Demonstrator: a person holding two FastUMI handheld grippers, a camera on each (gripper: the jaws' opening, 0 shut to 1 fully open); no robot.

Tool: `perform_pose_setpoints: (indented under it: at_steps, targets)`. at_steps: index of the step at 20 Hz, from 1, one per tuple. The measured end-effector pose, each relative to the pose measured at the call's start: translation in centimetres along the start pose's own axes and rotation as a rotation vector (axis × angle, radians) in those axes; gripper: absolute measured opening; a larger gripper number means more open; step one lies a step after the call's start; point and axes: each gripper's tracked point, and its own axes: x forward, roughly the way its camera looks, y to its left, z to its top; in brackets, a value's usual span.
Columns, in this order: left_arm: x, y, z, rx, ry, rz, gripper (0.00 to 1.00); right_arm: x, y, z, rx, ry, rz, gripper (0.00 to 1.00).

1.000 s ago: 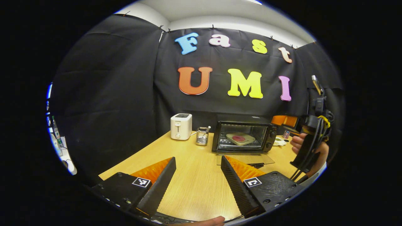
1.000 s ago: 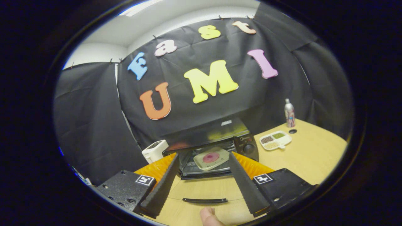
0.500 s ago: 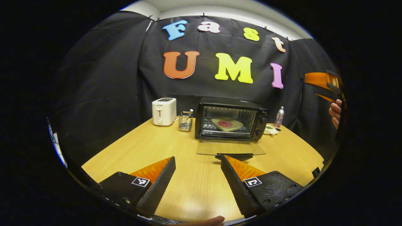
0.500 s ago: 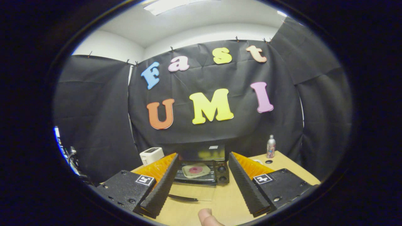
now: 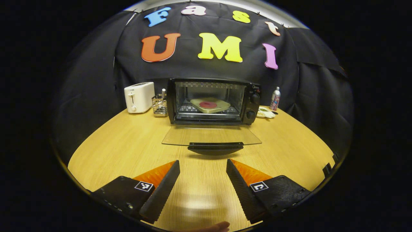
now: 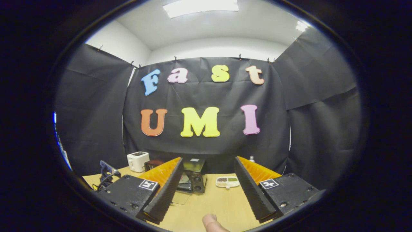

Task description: Open the electric oven with the left hand, put the food in, and close the electric oven.

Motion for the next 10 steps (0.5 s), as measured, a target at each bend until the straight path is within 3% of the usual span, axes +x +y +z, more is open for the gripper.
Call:
perform_pose_setpoints:
  at_steps: [10]
  targets:
    - [5.4, -3.3, -0.5, 0.026, 0.082, -0.044, 0.93, 0.5, -5.2, -3.2, 0.037, 0.044, -0.030, 0.94]
